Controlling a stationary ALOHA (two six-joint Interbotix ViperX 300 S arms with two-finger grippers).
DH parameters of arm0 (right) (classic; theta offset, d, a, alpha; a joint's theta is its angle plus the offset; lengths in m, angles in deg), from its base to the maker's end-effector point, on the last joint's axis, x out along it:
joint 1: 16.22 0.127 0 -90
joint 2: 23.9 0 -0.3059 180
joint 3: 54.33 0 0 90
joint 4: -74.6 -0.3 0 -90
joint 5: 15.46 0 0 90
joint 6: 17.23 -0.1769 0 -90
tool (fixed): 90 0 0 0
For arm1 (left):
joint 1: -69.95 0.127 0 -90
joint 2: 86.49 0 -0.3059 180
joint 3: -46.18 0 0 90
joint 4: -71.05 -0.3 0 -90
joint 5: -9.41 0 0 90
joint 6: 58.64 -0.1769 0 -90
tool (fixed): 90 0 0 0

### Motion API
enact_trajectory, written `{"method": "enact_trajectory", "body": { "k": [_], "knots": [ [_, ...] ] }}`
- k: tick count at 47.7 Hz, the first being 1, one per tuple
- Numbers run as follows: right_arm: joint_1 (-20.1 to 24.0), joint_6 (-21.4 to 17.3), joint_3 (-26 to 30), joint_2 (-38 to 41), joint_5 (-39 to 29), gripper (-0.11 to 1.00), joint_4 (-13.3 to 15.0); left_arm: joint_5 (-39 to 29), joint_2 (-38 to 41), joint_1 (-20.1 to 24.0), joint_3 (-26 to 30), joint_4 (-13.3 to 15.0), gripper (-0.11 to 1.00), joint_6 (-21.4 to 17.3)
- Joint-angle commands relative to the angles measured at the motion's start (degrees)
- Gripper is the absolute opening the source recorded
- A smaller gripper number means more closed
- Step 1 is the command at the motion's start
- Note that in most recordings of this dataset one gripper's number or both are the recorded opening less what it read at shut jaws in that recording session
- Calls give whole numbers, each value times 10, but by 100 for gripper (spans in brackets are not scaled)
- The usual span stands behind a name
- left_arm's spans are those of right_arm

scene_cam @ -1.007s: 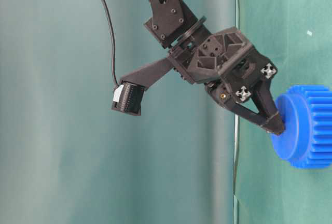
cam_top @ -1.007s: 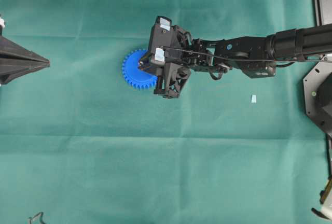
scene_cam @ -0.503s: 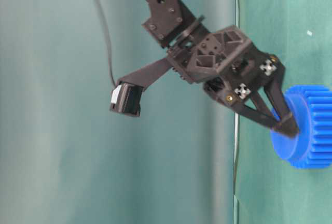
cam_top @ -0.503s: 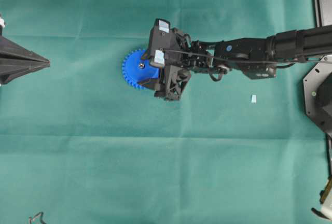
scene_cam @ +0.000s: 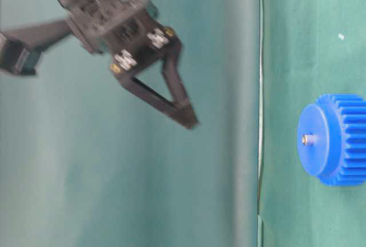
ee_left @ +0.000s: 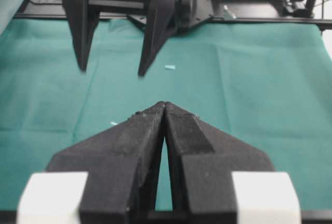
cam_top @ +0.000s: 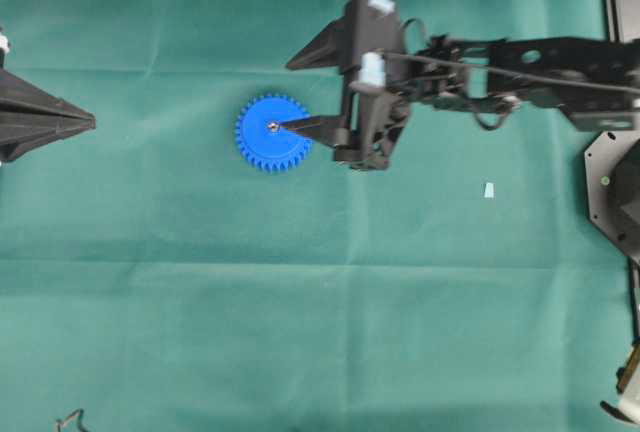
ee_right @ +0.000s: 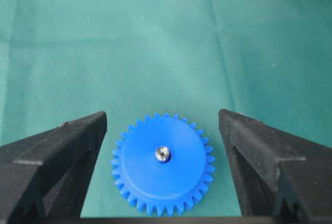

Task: Insert the shaft into the center hole of the gear.
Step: 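Open the right gripper and lift it away from the gear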

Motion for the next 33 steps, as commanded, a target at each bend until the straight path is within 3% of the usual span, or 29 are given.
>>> {"method": "enact_trajectory", "body": {
  "k": [1,33],
  "knots": [
    [1,1,-6,-39,4,89,1,3,3,1,15,-1,0,0],
    [1,-2,-179,-224,55,89,-1,4,2,1,15,-1,0,0]
  ]
}}
